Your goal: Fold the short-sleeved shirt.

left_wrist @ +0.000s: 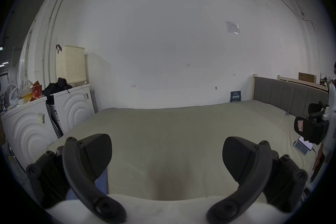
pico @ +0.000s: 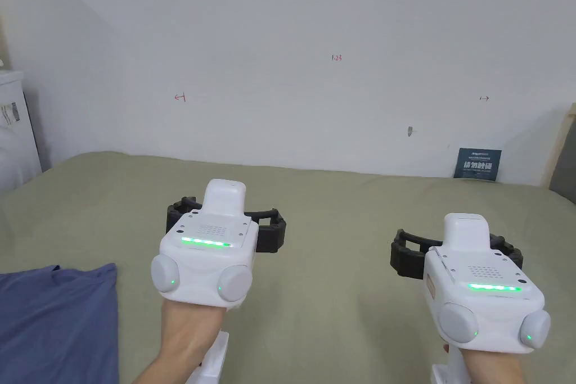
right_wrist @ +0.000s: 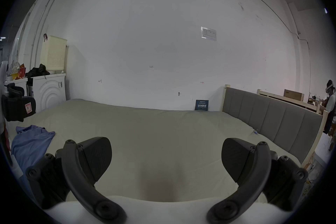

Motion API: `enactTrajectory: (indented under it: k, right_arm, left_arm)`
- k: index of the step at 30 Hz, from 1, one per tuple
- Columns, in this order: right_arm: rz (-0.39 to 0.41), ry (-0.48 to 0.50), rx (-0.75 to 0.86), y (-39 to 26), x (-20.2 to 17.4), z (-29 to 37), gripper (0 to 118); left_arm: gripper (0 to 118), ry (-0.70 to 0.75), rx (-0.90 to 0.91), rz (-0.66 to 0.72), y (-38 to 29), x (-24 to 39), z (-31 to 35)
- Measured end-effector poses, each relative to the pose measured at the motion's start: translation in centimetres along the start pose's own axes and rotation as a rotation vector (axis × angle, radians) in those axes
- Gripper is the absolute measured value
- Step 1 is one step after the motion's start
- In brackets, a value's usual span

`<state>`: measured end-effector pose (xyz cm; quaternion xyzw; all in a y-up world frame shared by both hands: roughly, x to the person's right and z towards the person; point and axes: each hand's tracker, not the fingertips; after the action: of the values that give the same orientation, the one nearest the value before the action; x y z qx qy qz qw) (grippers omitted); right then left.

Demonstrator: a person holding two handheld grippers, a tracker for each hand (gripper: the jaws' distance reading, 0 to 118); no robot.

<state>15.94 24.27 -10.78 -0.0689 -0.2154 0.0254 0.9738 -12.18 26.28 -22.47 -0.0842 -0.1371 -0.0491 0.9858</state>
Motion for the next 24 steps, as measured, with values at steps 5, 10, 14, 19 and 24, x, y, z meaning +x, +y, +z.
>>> enactTrajectory:
  k: [5,10,14,19,24]
  right_arm:
    - [-0.004,0.001,0.000,0.10,-0.14,0.11,118]
    - [0.006,0.008,-0.002,0.16,-0.33,0.05,118]
    - [0.013,0.009,0.004,0.17,-0.34,0.01,118]
    - [0.012,0.001,0.009,0.04,-0.33,0.01,118]
    - [0.013,0.006,0.011,-0.22,-0.30,0.00,118]
  left_arm:
    - [118,-0.002,-0.002,0.005,0.01,0.15,0.06]
    - [118,-0.009,-0.008,0.008,-0.08,0.44,0.03]
    - [118,-0.007,-0.004,0.002,-0.08,0.50,0.13]
    - [118,-0.010,-0.002,0.008,0.09,0.30,0.22]
    - [118,-0.005,0.002,0.008,0.14,0.18,0.25]
